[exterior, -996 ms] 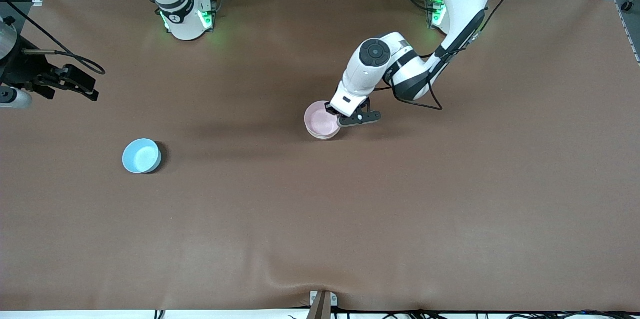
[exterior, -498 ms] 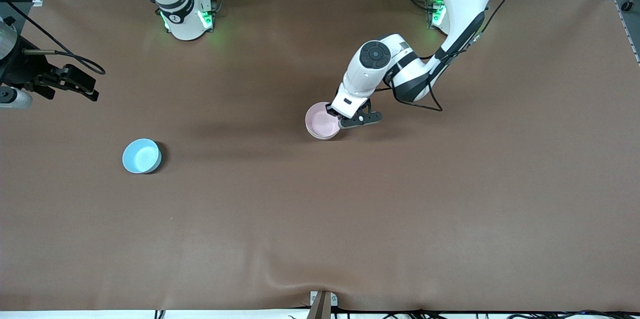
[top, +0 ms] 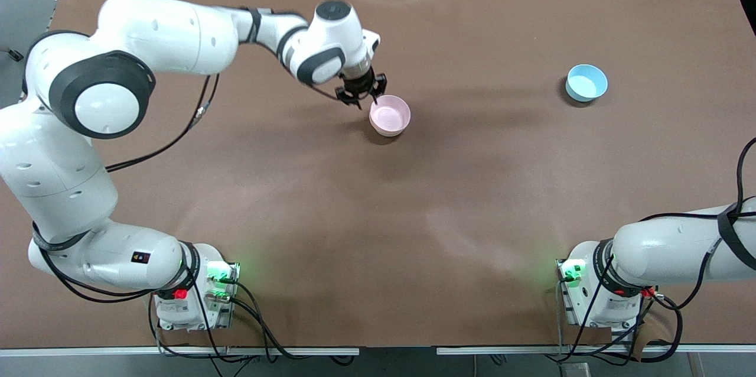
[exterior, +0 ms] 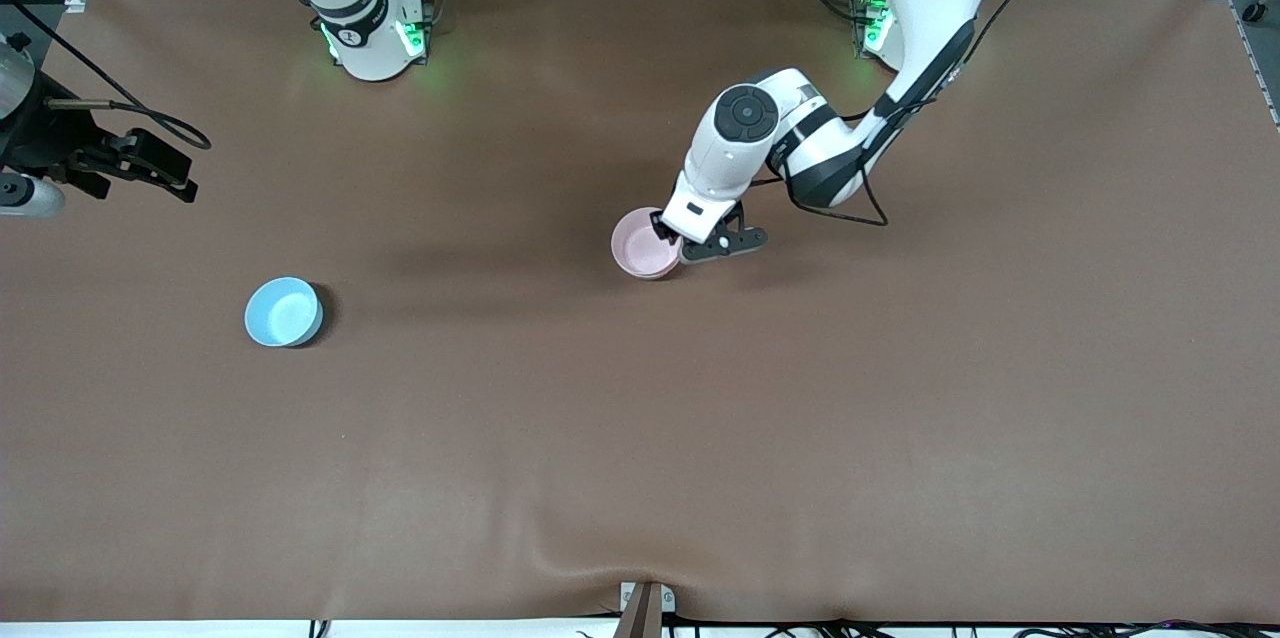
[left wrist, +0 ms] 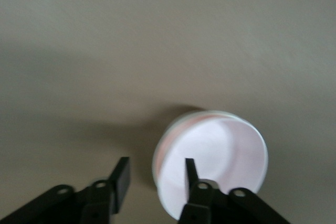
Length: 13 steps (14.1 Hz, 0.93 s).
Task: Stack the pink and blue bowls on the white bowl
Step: 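Raise the left gripper away while the right gripper reaches the blue bowl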
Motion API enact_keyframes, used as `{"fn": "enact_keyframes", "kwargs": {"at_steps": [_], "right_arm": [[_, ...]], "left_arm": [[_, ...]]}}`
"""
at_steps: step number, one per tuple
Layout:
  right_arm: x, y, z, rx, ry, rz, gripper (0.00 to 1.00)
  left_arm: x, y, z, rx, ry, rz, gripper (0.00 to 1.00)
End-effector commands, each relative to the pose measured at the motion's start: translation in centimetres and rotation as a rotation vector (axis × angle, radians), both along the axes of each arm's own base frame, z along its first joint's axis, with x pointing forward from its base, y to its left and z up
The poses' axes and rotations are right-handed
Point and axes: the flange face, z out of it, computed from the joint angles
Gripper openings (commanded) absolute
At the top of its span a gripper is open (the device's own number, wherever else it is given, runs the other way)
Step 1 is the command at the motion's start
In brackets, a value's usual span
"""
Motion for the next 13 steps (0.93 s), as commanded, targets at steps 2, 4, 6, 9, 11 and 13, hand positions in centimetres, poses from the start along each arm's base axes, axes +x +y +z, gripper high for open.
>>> {"fn": "enact_keyframes", "kwargs": {"at_steps": [2, 4, 6, 9, 11, 13], "right_arm": [[0.7, -0.7, -0.9, 0.015, 0.016, -0.008, 1.0], [1.6, -2.4, -2.4, 0.015, 0.039, -0.037, 1.0], [3.0, -4.4, -4.6, 0.013, 0.068, -0.068, 1.0], [4.2, -6.5, -7.0, 0.011, 0.092, -0.098, 1.0], [4.2, -8.6, -9.3, 0.022, 0.124, -0.102, 1.0], [4.1, -10.6, -12.9, 0.031, 0.161, -0.096, 1.0]], "left_arm": [[5.6, 4.0, 13.8, 0.184, 0.01, -0.067, 1.0], [8.3, 9.4, 19.1, 0.179, -0.022, -0.065, 1.0], [9.4, 14.0, 24.0, 0.136, -0.068, -0.083, 1.0], [9.9, 20.5, 28.8, 0.098, -0.08, -0.082, 1.0], [9.8, 23.8, 31.2, 0.118, -0.088, -0.042, 1.0], [9.4, 25.5, 33.2, 0.134, -0.104, -0.008, 1.0]]}}
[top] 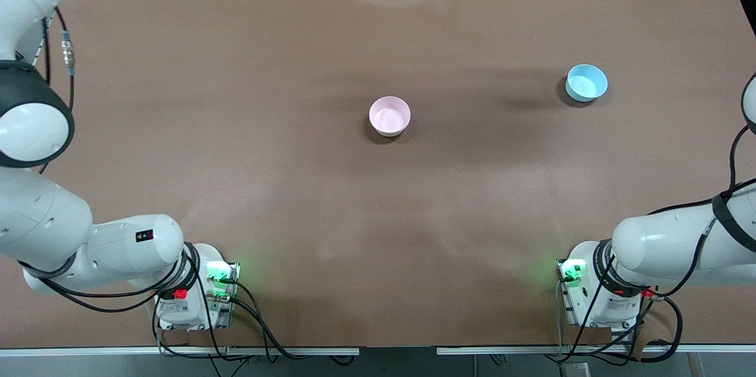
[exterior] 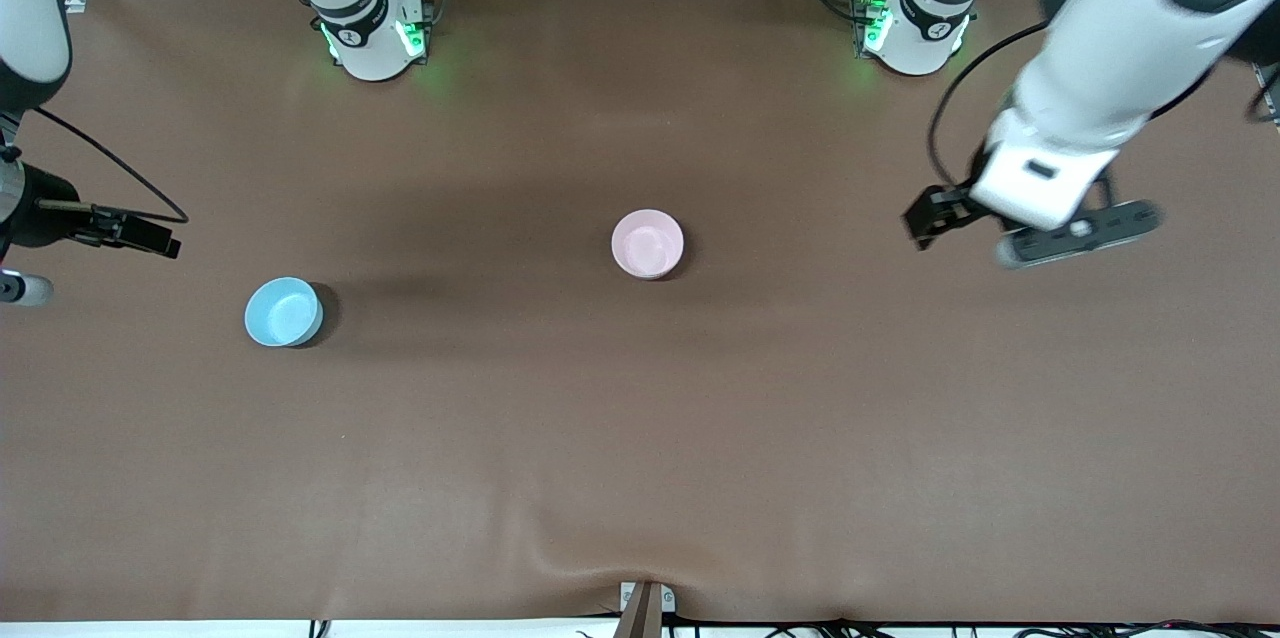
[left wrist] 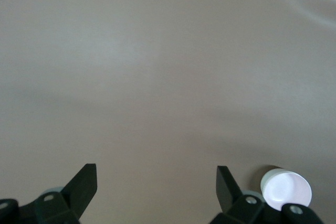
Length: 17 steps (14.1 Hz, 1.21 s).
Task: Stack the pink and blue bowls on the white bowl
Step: 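Raise the left gripper away while the right gripper reaches the blue bowl, then close the right gripper on the light blue bowl rim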
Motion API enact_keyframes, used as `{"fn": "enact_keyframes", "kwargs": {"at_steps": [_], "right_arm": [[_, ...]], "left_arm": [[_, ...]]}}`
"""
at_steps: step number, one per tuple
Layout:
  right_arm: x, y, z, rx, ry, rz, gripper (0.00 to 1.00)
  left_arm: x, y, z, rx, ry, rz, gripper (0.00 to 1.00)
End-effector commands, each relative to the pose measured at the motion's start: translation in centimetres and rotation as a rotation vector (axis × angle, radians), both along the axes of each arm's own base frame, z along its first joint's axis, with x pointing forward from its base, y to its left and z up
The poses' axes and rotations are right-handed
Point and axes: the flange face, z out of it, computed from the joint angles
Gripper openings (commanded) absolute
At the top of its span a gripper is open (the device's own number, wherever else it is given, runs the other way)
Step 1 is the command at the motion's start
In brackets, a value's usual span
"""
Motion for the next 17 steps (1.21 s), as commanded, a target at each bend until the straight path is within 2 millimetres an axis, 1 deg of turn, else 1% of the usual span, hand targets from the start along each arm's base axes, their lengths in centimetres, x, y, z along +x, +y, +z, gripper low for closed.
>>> {"fn": "enact_keyframes", "kwargs": {"at_steps": [1, 2, 4, 5, 6, 7, 8, 9, 10, 11, 12, 14, 15, 17], "right_arm": [[-0.1, -2.8, -4.2, 0.027, 0.015, 0.04, 1.0], [-0.4, -4.0, -6.0, 0.033, 0.004, 0.058, 1.0], [-1.2, -6.4, -9.4, 0.036, -0.015, 0.06, 1.0], [-0.9, -6.7, -11.1, 0.037, -0.017, 0.076, 1.0], [-0.6, -7.8, -13.2, 0.043, -0.002, 0.078, 1.0], [-0.6, -9.4, -14.8, 0.052, 0.0, 0.076, 1.0], [-0.6, -10.0, -16.2, 0.062, 0.003, 0.094, 1.0], [-0.4, -10.1, -17.5, 0.068, 0.006, 0.102, 1.0], [-0.7, -10.2, -19.4, 0.072, 0.016, 0.098, 1.0], [-1.2, -10.3, -21.1, 0.066, 0.002, 0.095, 1.0], [-1.6, -9.9, -22.5, 0.057, -0.022, 0.099, 0.99], [-2.1, -9.4, -25.4, 0.044, -0.058, 0.102, 0.88], [-2.2, -9.1, -26.6, 0.042, -0.066, 0.106, 0.79], [-2.1, -9.0, -28.3, 0.04, -0.072, 0.11, 0.65]], "left_arm": [[-1.6, 1.2, 2.7, 0.016, -0.013, 0.019, 1.0], [-2.0, 1.7, 3.5, 0.026, -0.021, 0.026, 1.0], [-2.0, 4.0, 4.1, 0.041, -0.006, -0.004, 1.0], [-2.4, 4.6, 4.8, 0.029, -0.011, -0.019, 1.0], [-2.6, 5.1, 5.1, 0.007, -0.005, -0.019, 1.0], [-3.1, 6.2, 5.9, 0.003, -0.011, -0.014, 1.0], [-3.6, 6.3, 6.0, 0.001, -0.003, -0.04, 1.0], [-3.7, 7.3, 5.7, 0.004, 0.018, -0.063, 1.0], [-4.4, 8.0, 6.2, 0.001, 0.025, -0.079, 1.0], [-5.0, 8.5, 6.3, -0.011, 0.027, -0.087, 1.0], [-5.4, 9.2, 6.1, -0.013, 0.035, -0.079, 1.0], [-5.9, 11.0, 6.0, -0.024, 0.044, -0.08, 1.0], [-5.8, 11.5, 5.8, -0.026, 0.05, -0.106, 1.0], [-5.9, 12.1, 5.6, -0.027, 0.054, -0.126, 1.0]]}}
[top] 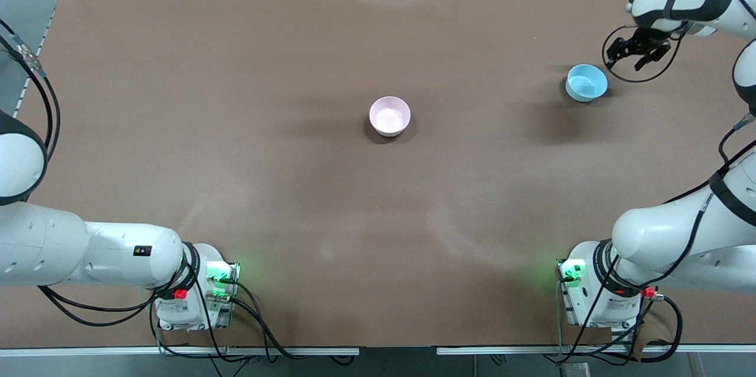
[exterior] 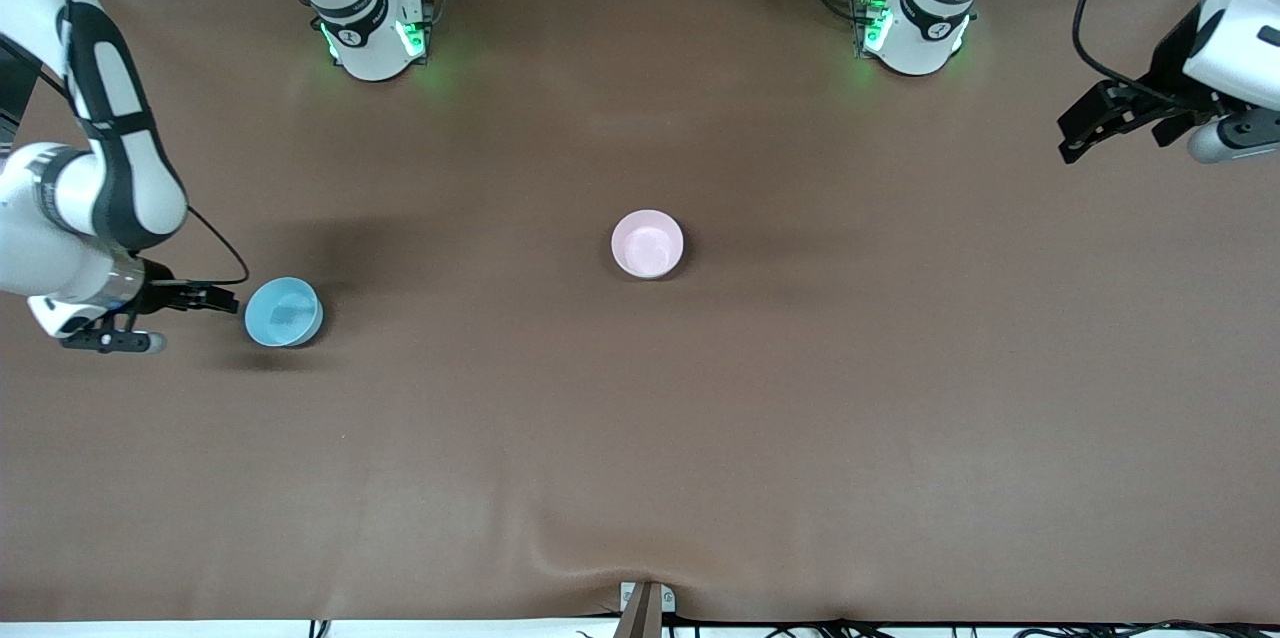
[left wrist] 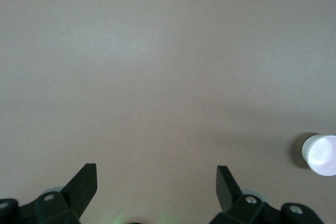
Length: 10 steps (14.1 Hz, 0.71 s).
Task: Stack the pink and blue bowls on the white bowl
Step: 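Close the right gripper on the light blue bowl rim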
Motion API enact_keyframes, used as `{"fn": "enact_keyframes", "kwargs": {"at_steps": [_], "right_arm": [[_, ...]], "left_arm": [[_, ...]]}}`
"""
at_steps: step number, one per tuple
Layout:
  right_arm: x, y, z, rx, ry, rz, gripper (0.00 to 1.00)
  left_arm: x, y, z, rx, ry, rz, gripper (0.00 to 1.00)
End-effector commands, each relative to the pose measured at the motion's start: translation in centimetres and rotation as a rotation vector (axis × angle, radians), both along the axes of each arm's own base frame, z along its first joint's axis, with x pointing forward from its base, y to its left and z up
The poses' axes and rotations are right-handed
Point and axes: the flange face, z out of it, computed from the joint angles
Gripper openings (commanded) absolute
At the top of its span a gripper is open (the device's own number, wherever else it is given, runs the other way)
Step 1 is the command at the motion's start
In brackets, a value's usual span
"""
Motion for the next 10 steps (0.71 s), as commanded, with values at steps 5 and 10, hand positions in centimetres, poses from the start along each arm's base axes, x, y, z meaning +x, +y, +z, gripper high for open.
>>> {"fn": "enact_keyframes", "kwargs": {"at_steps": [5, 10], "right_arm": [[-0.8, 1.4, -3.7, 0.009, -0.04, 0.021, 0.42], [-0.7, 1.8, -3.7, 0.01, -0.039, 0.024, 0.0]], "left_arm": [[-2.3, 2.0, -0.2, -0.03, 0.009, -0.034, 1.0], [-3.3, 1.2, 0.7, -0.052, -0.012, -0.049, 1.0]]}}
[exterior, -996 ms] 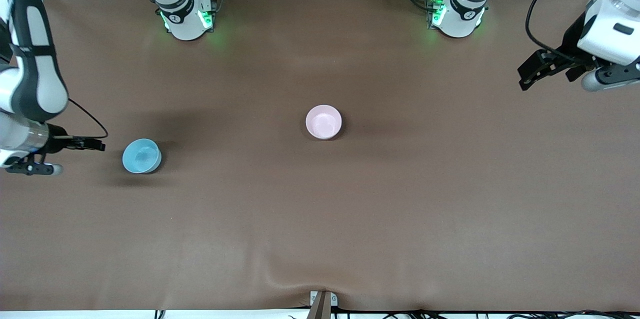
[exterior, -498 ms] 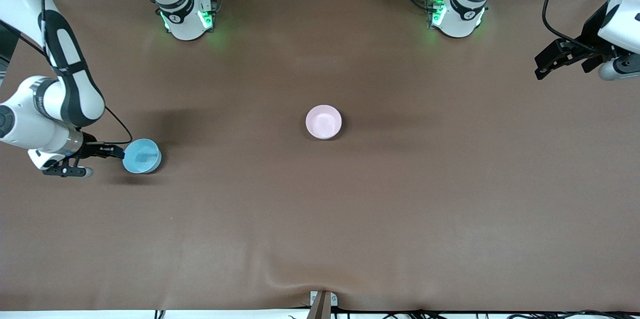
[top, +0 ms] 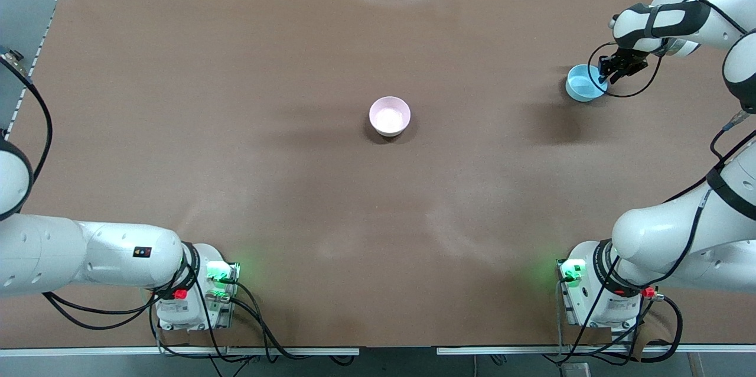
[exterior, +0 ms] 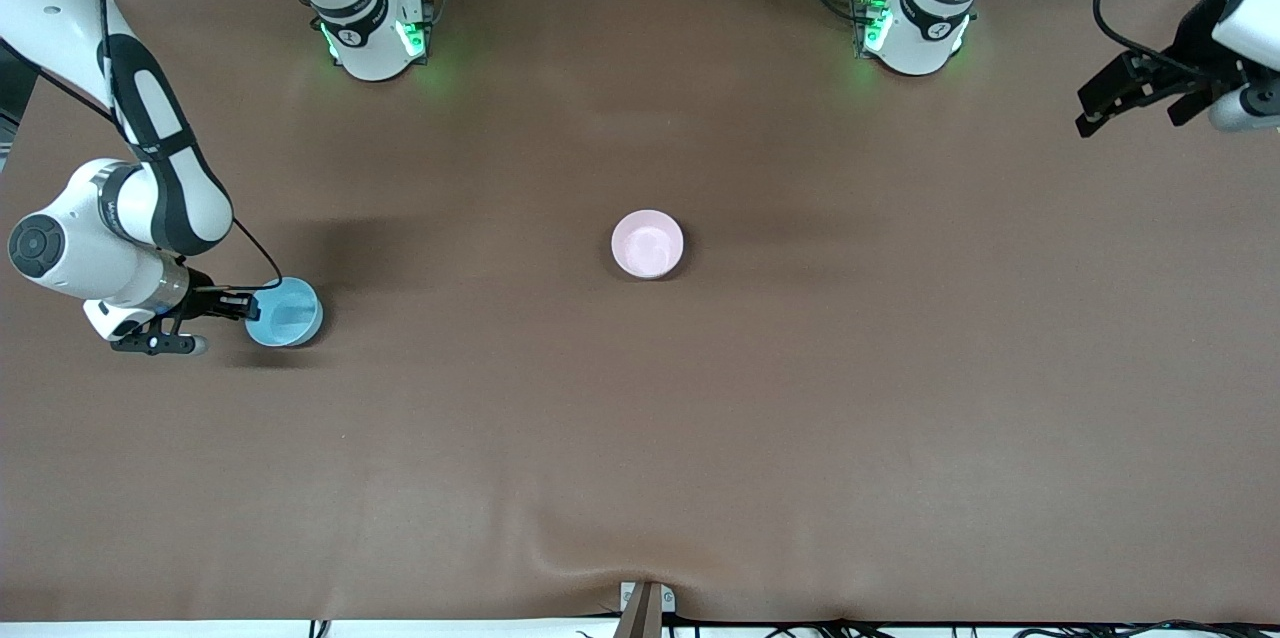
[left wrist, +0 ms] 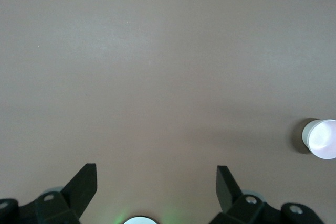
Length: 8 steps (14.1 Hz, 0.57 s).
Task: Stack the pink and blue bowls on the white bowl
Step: 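Close the right gripper on the light blue bowl rim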
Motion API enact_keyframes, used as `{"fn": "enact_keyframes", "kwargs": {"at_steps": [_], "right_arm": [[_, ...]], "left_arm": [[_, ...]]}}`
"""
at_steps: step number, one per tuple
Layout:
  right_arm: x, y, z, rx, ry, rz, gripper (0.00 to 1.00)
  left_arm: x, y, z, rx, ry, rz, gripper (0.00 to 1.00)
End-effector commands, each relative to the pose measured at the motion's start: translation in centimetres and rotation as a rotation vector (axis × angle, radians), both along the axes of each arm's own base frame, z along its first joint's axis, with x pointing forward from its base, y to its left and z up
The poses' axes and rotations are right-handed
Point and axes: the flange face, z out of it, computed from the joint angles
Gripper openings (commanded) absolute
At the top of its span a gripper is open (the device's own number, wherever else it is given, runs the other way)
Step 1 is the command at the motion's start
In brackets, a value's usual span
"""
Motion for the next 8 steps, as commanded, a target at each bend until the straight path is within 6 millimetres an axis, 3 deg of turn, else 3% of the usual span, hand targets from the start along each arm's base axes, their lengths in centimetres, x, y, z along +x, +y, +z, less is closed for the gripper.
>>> {"fn": "enact_keyframes", "kwargs": {"at_steps": [1, 6, 7, 8], "right_arm": [[-0.1, 0.5, 0.2, 0.01, -0.017, 0.006, 0.0], [0.4, 1.9, 1.6, 0.023, -0.006, 0.006, 0.0], [1.0, 2.6, 3.1, 0.052, 0.002, -0.047, 0.0], [1.6, 4.8, 4.2, 0.077, 0.03, -0.058, 0.0]], "left_arm": [[-0.6, -0.5, 0.3, -0.02, -0.018, -0.03, 1.0], [-0.5, 0.0, 0.2, -0.042, -0.012, -0.116, 1.0], [-0.4, -0.2, 0.0, -0.042, -0.006, -0.119, 1.0], [-0.4, -0.3, -0.1, -0.041, -0.001, -0.119, 1.0]]}}
